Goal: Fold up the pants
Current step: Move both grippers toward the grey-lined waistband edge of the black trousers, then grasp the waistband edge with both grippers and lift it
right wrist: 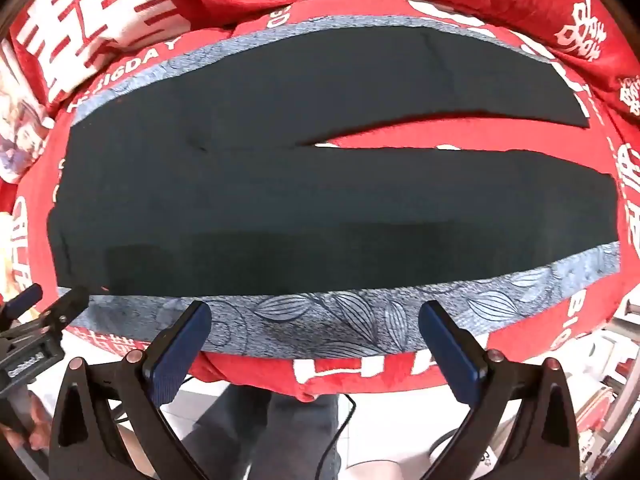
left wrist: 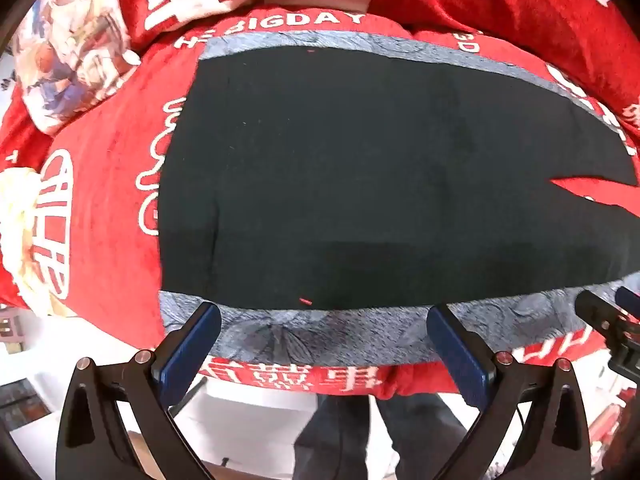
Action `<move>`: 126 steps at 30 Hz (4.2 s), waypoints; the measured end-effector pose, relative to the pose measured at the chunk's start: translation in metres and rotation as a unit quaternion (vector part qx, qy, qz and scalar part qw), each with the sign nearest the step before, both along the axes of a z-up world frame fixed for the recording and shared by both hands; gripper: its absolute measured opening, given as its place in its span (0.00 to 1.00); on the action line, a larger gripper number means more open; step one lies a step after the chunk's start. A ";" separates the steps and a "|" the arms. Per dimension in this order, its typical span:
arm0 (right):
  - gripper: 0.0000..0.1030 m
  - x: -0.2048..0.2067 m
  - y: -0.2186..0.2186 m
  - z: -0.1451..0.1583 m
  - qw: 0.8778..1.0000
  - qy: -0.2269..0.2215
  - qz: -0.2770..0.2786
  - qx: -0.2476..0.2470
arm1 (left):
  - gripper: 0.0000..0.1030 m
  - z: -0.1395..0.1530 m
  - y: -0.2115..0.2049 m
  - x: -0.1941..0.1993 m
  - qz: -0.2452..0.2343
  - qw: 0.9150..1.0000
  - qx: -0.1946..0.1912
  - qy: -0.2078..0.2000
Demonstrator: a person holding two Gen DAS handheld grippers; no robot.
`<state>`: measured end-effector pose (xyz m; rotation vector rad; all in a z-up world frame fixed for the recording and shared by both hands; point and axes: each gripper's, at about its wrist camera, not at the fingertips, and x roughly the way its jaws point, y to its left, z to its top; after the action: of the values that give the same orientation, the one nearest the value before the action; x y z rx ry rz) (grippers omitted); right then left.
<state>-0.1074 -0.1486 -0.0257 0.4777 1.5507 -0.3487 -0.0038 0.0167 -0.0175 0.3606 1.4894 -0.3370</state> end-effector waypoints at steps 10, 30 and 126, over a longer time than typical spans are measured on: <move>1.00 -0.007 -0.005 0.001 1.000 0.007 -0.012 -0.009 | 1.00 -0.005 0.002 -0.007 -0.010 1.000 0.011 -0.004; 1.00 -0.016 0.011 -0.003 1.000 -0.002 -0.006 -0.005 | 1.00 -0.014 0.007 -0.015 0.001 1.000 0.022 0.001; 0.76 -0.057 0.069 -0.118 0.901 -0.099 -0.133 0.400 | 1.00 -0.088 0.126 -0.031 0.158 0.964 -0.179 0.112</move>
<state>-0.1641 -0.0798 -0.1432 1.3340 1.3807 0.1586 -0.0352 0.1427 -0.1058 -0.2115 1.6394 -0.3916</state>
